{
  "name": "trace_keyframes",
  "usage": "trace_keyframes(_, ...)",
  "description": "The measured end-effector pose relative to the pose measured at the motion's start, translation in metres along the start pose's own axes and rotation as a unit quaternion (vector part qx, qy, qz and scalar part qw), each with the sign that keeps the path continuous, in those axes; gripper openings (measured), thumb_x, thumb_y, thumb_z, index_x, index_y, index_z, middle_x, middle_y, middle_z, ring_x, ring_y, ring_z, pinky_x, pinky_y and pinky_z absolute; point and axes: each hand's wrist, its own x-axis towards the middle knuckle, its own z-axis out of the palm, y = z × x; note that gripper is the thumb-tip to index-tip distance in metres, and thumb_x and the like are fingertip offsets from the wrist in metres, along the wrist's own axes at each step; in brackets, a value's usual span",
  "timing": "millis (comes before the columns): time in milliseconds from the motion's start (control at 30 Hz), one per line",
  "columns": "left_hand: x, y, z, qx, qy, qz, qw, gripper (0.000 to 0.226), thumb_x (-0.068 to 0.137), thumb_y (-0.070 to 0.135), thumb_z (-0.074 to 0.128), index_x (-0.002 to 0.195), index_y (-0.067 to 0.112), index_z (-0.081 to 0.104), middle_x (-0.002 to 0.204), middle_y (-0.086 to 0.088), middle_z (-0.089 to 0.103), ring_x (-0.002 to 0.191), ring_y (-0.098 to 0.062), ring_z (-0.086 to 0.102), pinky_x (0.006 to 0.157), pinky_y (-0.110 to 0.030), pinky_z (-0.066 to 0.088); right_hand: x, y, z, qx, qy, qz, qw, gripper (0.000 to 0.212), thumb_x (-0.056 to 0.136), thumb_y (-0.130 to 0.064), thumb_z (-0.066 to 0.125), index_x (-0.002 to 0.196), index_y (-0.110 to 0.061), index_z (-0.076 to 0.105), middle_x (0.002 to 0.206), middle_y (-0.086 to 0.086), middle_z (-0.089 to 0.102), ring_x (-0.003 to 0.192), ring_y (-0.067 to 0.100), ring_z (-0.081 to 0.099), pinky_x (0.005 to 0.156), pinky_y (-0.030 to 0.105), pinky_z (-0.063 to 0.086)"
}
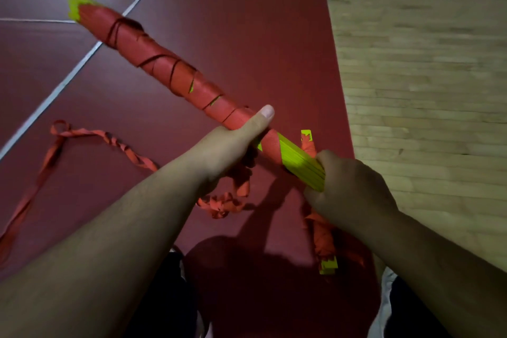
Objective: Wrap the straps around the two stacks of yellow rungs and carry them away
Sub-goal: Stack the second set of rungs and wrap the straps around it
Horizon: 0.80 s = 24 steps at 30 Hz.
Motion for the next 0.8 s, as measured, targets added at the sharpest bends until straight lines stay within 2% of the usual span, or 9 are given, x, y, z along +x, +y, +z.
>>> trace_keyframes(133, 0.002, -0.001, 0.006, -0.111, 0.002, -0.032, 0.993, 0.036, 0.088, 0.055, 0.065, 0.089, 0.019, 0.06, 0.063, 0.002, 0.055, 0.061, -0.016, 0.053, 0.075, -0.039, 0.047, -0.001, -0.004, 0.002, -0.007, 0.001, 0.008, 1.0, 0.034, 0.082, -0.051, 0.063, 0.099, -0.027, 0.046, 0.092, 0.002, 0.063, 0.087, 0.033, 0.064, 0.071, 0.038, 0.051)
trace_keyframes(267, 0.003, 0.002, 0.006, -0.131, 0.037, -0.007, 0.991, 0.027, 0.093, 0.043, 0.065, 0.095, 0.017, 0.06, 0.082, -0.009, 0.059, 0.077, -0.025, 0.055, 0.074, -0.042, 0.044, -0.001, -0.008, 0.005, 0.02, -0.001, -0.006, 1.0, 0.038, 0.08, -0.053, 0.064, 0.102, -0.028, 0.047, 0.087, -0.003, 0.056, 0.086, 0.03, 0.062, 0.067, 0.036, 0.048)
trace_keyframes(367, 0.002, 0.004, 0.004, -0.135, 0.043, 0.021, 0.99, 0.024, 0.096, 0.036, 0.061, 0.095, 0.011, 0.057, 0.085, -0.015, 0.054, 0.075, -0.031, 0.053, 0.066, -0.048, 0.046, 0.004, -0.002, -0.002, 0.125, -0.056, -0.019, 0.99, 0.04, 0.077, -0.054, 0.072, 0.101, -0.03, 0.051, 0.084, -0.007, 0.06, 0.077, 0.016, 0.06, 0.062, 0.03, 0.042)
trace_keyframes(467, -0.001, 0.008, 0.001, -0.151, 0.025, 0.047, 0.987, 0.026, 0.101, 0.032, 0.052, 0.099, 0.007, 0.059, 0.086, -0.018, 0.056, 0.072, -0.032, 0.056, 0.061, -0.046, 0.052, 0.009, 0.006, -0.016, 0.305, -0.205, -0.012, 0.93, 0.039, 0.076, -0.054, 0.078, 0.104, -0.031, 0.061, 0.085, -0.002, 0.07, 0.075, 0.007, 0.067, 0.068, 0.028, 0.05)
trace_keyframes(533, -0.002, 0.009, -0.001, -0.16, 0.016, 0.052, 0.986, 0.028, 0.101, 0.034, 0.049, 0.103, 0.011, 0.066, 0.084, -0.008, 0.065, 0.076, -0.025, 0.062, 0.068, -0.041, 0.055, 0.007, 0.006, -0.025, 0.431, -0.311, 0.022, 0.847, 0.042, 0.076, -0.043, 0.075, 0.11, -0.021, 0.064, 0.089, 0.006, 0.074, 0.077, 0.02, 0.07, 0.067, 0.033, 0.055)
trace_keyframes(567, -0.001, 0.009, 0.0, -0.162, 0.015, 0.054, 0.985, 0.028, 0.101, 0.034, 0.048, 0.104, 0.014, 0.068, 0.082, -0.003, 0.067, 0.077, -0.021, 0.064, 0.07, -0.04, 0.055, 0.005, 0.005, -0.025, 0.46, -0.337, 0.027, 0.821, 0.038, 0.078, -0.036, 0.075, 0.108, -0.015, 0.065, 0.084, 0.009, 0.074, 0.073, 0.026, 0.07, 0.064, 0.035, 0.056)
trace_keyframes(600, 0.0, 0.009, 0.001, -0.168, 0.022, 0.057, 0.984, 0.025, 0.101, 0.033, 0.049, 0.104, 0.015, 0.067, 0.081, -0.001, 0.067, 0.077, -0.018, 0.064, 0.071, -0.038, 0.056, 0.003, 0.002, -0.024, 0.459, -0.328, 0.022, 0.825, 0.031, 0.081, -0.031, 0.077, 0.103, -0.012, 0.065, 0.078, 0.008, 0.072, 0.068, 0.026, 0.069, 0.06, 0.034, 0.055)
trace_keyframes(700, 0.007, 0.008, 0.004, -0.207, 0.085, 0.059, 0.973, 0.018, 0.1, 0.027, 0.056, 0.103, 0.01, 0.062, 0.086, -0.009, 0.063, 0.079, -0.022, 0.062, 0.073, -0.038, 0.055, -0.001, -0.006, -0.01, 0.272, -0.135, -0.02, 0.953, 0.026, 0.083, -0.046, 0.074, 0.089, -0.024, 0.061, 0.068, -0.007, 0.064, 0.063, 0.009, 0.062, 0.054, 0.021, 0.044)
trace_keyframes(800, 0.015, 0.006, 0.013, -0.263, 0.146, 0.019, 0.953, 0.026, 0.095, 0.031, 0.067, 0.094, 0.006, 0.063, 0.087, -0.015, 0.059, 0.079, -0.026, 0.058, 0.074, -0.043, 0.05, -0.007, -0.014, 0.0, 0.109, -0.037, -0.013, 0.993, 0.04, 0.082, -0.06, 0.065, 0.104, -0.029, 0.053, 0.088, -0.007, 0.062, 0.085, 0.021, 0.063, 0.063, 0.031, 0.043)
